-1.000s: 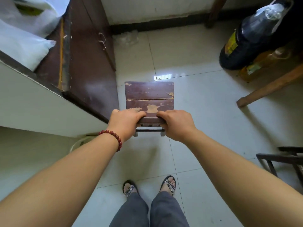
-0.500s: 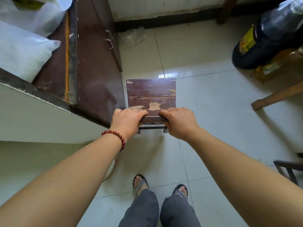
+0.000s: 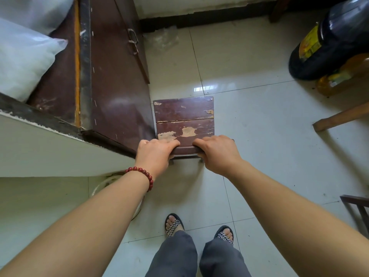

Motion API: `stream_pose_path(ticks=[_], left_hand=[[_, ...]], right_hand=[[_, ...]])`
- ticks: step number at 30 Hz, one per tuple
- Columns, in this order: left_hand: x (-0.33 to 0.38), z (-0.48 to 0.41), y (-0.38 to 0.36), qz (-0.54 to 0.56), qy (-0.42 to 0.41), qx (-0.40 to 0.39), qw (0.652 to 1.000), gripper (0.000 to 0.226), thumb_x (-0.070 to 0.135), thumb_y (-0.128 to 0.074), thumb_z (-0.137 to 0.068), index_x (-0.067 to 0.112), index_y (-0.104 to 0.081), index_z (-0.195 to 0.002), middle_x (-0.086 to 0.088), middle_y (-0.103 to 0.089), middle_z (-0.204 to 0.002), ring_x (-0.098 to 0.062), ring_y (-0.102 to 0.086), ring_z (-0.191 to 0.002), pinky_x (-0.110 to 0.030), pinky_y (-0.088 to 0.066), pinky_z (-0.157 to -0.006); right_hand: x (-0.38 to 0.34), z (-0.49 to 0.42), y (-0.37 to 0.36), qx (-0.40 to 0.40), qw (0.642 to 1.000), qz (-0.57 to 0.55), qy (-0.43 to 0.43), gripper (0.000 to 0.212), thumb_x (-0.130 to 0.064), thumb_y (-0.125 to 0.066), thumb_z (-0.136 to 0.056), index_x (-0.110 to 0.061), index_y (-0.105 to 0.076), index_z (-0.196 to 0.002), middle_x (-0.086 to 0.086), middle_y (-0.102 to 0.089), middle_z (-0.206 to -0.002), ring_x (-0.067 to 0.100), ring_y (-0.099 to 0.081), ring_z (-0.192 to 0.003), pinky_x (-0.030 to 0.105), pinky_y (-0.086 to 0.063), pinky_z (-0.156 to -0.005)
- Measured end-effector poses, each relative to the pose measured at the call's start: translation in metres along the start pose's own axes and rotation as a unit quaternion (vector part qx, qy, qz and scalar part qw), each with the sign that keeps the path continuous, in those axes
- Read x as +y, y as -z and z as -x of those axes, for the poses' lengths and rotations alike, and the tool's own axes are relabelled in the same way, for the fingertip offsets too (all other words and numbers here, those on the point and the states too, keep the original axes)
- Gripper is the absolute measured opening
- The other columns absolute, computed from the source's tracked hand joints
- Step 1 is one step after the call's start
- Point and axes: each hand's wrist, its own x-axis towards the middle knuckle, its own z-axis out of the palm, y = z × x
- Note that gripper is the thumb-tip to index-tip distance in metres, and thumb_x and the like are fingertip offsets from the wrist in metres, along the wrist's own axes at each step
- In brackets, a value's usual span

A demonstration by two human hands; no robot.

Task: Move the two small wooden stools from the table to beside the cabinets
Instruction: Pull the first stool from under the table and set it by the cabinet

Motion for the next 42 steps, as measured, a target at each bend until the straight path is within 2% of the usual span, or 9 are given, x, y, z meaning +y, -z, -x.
stream_pose_path(ticks=[12,19,22,25,28,34,36,39,42], left_hand=[[-0.001,0.003,-0.007,0.000,0.004,-0.026,1.000,0.031,0.023,-0.044,-0.093,0.038,-0.045,-0.120,0.005,-0.063,-0.108,-0.025,-0.056,-0.101,-0.037,-0.034,-0.080],[0.003,0.005,0.000,0.032,0.022,-0.037,0.999,0.032,0.018,-0.047,-0.091,0.037,-0.050,-0.116,0.005,-0.062,-0.107,-0.023,-0.054,-0.103,-0.038,-0.035,-0.086],[-0.001,0.012,0.009,0.040,0.024,-0.027,0.999,0.032,0.024,-0.051,-0.089,0.037,-0.052,-0.118,0.008,-0.061,-0.114,-0.021,-0.053,-0.108,-0.038,-0.035,-0.090],[-0.009,0.019,0.021,0.053,0.023,-0.016,0.998,0.035,0.035,-0.057,-0.086,0.036,-0.053,-0.121,0.009,-0.060,-0.120,-0.020,-0.053,-0.112,-0.037,-0.037,-0.093],[-0.008,0.022,0.035,0.060,0.025,0.000,0.998,0.039,0.048,-0.054,-0.085,0.035,-0.053,-0.122,0.009,-0.060,-0.121,-0.018,-0.054,-0.112,-0.037,-0.040,-0.093],[0.010,0.023,0.072,0.105,0.043,0.055,0.992,0.039,0.055,-0.042,-0.087,0.033,-0.057,-0.115,0.006,-0.064,-0.116,-0.021,-0.058,-0.105,-0.037,-0.044,-0.083],[0.017,0.024,0.089,0.132,0.051,0.069,0.987,0.035,0.054,-0.041,-0.088,0.033,-0.059,-0.110,0.007,-0.065,-0.112,-0.021,-0.059,-0.102,-0.037,-0.045,-0.080],[0.029,0.022,0.121,0.200,0.065,0.075,0.975,0.031,0.051,-0.040,-0.088,0.033,-0.061,-0.103,0.007,-0.064,-0.101,-0.018,-0.059,-0.093,-0.034,-0.047,-0.074],[0.045,0.017,0.162,0.256,0.073,0.110,0.958,0.030,0.050,-0.040,-0.088,0.032,-0.062,-0.098,0.009,-0.061,-0.097,-0.011,-0.054,-0.083,-0.027,-0.039,-0.066]], right_hand=[[-0.003,0.004,-0.003,-0.030,0.999,-0.022,-0.008,0.019,-0.023,-0.049,-0.090,-0.024,-0.055,-0.108,-0.001,-0.065,-0.095,0.028,-0.057,-0.083,0.030,-0.028,-0.061],[-0.003,0.004,0.006,-0.073,0.992,-0.093,-0.037,0.027,-0.023,-0.056,-0.087,-0.026,-0.058,-0.114,0.001,-0.063,-0.111,0.028,-0.058,-0.095,0.032,-0.041,-0.067],[-0.003,0.007,0.012,-0.088,0.988,-0.116,-0.049,0.033,-0.024,-0.060,-0.087,-0.025,-0.057,-0.119,0.001,-0.061,-0.116,0.027,-0.056,-0.103,0.032,-0.043,-0.072],[-0.005,0.013,0.020,-0.069,0.984,-0.146,-0.068,0.039,-0.025,-0.063,-0.085,-0.023,-0.055,-0.123,0.000,-0.060,-0.121,0.025,-0.053,-0.110,0.037,-0.049,-0.084],[-0.007,0.018,0.030,-0.054,0.982,-0.164,-0.078,0.041,-0.026,-0.064,-0.085,-0.021,-0.055,-0.124,0.000,-0.059,-0.122,0.025,-0.052,-0.112,0.039,-0.049,-0.087],[-0.015,0.021,0.064,0.023,0.966,-0.234,-0.106,0.041,-0.028,-0.067,-0.084,-0.020,-0.057,-0.122,0.001,-0.060,-0.122,0.022,-0.056,-0.107,0.035,-0.047,-0.088],[-0.019,0.022,0.081,0.086,0.947,-0.281,-0.125,0.035,-0.025,-0.070,-0.082,-0.018,-0.062,-0.115,0.001,-0.064,-0.115,0.019,-0.059,-0.098,0.026,-0.046,-0.084],[-0.028,0.026,0.108,0.185,0.905,-0.342,-0.170,0.033,-0.021,-0.074,-0.078,-0.016,-0.064,-0.110,0.001,-0.066,-0.106,0.009,-0.056,-0.083,0.003,-0.037,-0.072],[-0.034,0.031,0.140,0.246,0.870,-0.375,-0.202,0.035,-0.024,-0.075,-0.077,-0.017,-0.064,-0.109,-0.003,-0.066,-0.105,0.007,-0.055,-0.086,0.009,-0.041,-0.076]])
